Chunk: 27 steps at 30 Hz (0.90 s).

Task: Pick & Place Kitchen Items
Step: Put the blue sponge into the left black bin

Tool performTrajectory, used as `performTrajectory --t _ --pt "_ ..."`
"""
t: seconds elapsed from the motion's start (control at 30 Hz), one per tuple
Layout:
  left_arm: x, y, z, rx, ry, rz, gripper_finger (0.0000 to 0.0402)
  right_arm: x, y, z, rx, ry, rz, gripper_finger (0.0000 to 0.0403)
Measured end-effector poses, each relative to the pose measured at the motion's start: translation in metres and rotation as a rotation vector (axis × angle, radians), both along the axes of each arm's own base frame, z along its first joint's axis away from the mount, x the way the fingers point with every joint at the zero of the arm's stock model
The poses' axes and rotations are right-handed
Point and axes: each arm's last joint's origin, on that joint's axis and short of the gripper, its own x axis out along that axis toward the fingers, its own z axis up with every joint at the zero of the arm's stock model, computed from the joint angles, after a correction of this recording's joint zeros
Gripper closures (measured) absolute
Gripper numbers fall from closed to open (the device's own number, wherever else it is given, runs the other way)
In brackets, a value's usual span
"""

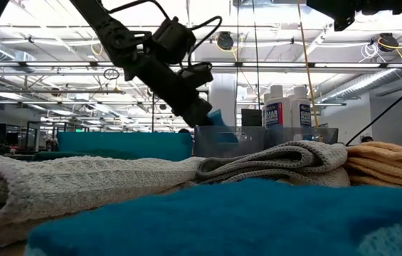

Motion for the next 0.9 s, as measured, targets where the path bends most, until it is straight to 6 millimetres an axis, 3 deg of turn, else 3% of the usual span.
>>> performTrajectory --t 0.47,0.67,0.9 --pt "0.0009 -0.0023 -0.0007 -0.1 -0.04 -0.042 0.03 0.0007 0.0003 -0.0006 0.001 0.005 0.001 0.0191" --pt "0.0001 -0.0012 -0.0005 -0.111 -0.061 0.022 0.0242 0.0007 0.0003 -0.001 0.0 0.009 0.001 0.0191" --pt "0.0019 -0.008 -0.0005 -0.135 -0.065 -0.021 0.0182 0.0008 0.0003 -0.0022 -0.004 0.021 0.001 0.019"
